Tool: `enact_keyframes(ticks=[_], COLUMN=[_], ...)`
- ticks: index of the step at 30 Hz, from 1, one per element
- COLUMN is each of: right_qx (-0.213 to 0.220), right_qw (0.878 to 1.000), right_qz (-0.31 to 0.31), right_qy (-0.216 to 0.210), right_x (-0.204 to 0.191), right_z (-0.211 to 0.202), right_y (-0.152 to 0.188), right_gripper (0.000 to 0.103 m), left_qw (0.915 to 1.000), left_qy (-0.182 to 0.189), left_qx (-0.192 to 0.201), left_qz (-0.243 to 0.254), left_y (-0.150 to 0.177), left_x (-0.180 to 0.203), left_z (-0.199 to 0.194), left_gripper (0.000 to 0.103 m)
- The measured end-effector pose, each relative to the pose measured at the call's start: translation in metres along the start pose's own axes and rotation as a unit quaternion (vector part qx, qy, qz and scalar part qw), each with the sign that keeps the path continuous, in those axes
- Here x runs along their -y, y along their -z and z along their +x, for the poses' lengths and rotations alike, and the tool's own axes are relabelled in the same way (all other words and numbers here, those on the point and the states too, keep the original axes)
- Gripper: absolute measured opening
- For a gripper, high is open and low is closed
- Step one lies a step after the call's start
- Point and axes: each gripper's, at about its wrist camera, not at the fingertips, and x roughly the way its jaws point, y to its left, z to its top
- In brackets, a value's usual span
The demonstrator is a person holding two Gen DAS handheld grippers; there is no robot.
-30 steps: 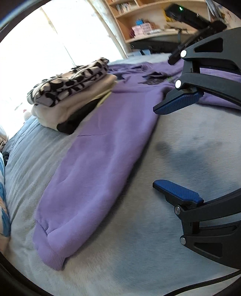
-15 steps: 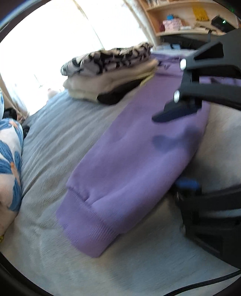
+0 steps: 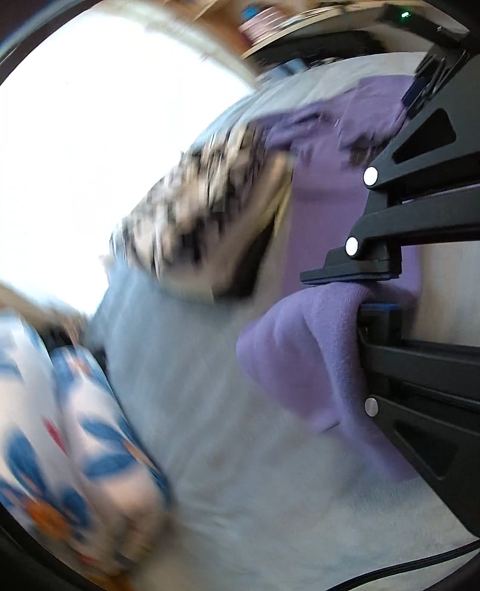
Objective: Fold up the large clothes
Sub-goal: 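Fold the held sleeve across the hoodie front with the left tool, release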
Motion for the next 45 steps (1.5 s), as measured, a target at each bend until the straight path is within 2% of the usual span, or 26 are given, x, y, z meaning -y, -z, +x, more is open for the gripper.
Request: enact_keyframes(ticks=[3, 8, 10, 12, 17, 19, 22, 26, 30, 32, 45], right_qx=[0.01, 0.027, 0.029, 0.029, 0.012, 0.002, -0.014, -0.024, -0.023, -0.021, -0.02], right_qw=[1.0, 0.999, 0.998, 0.996, 0.993, 0.991, 0.989, 0.988, 0.988, 0.989, 0.991], right_qz=[0.013, 0.04, 0.055, 0.069, 0.105, 0.114, 0.126, 0.133, 0.137, 0.136, 0.125], right_qy=[0.002, 0.021, 0.028, 0.037, 0.062, 0.069, 0.071, 0.07, 0.06, 0.055, 0.035], right_x=[0.016, 0.055, 0.075, 0.094, 0.145, 0.16, 0.18, 0.194, 0.199, 0.199, 0.19], right_z=[-0.015, -0.039, -0.046, -0.051, -0.056, -0.055, -0.053, -0.052, -0.055, -0.056, -0.063], right_y=[0.001, 0.007, 0.012, 0.018, 0.041, 0.05, 0.064, 0.076, 0.082, 0.083, 0.091], right_gripper=[0.047, 0.047, 0.047, 0.047, 0.047, 0.047, 0.047, 0.047, 0.047, 0.047, 0.047], left_qw=[0.9986, 0.9913, 0.9872, 0.9845, 0.9733, 0.9682, 0.9589, 0.9551, 0.9573, 0.9588, 0.9621], left_qy=[0.03, 0.071, 0.084, 0.091, 0.072, 0.05, 0.015, 0.003, 0.018, 0.027, 0.026], left_qx=[0.0, -0.027, -0.048, -0.07, -0.152, -0.169, -0.188, -0.193, -0.199, -0.206, -0.231], left_qz=[0.044, 0.108, 0.127, 0.133, 0.156, 0.177, 0.212, 0.225, 0.209, 0.194, 0.142], left_y=[0.001, 0.026, 0.047, 0.067, 0.136, 0.159, 0.187, 0.201, 0.202, 0.199, 0.199], left_x=[0.054, 0.146, 0.18, 0.197, 0.237, 0.245, 0.254, 0.258, 0.265, 0.265, 0.237], left_z=[-0.008, -0.004, 0.005, 0.013, 0.053, 0.063, 0.076, 0.076, 0.068, 0.068, 0.038], left_gripper=[0.006, 0.006, 0.006, 0.006, 0.006, 0.008, 0.025, 0.045, 0.071, 0.075, 0.076])
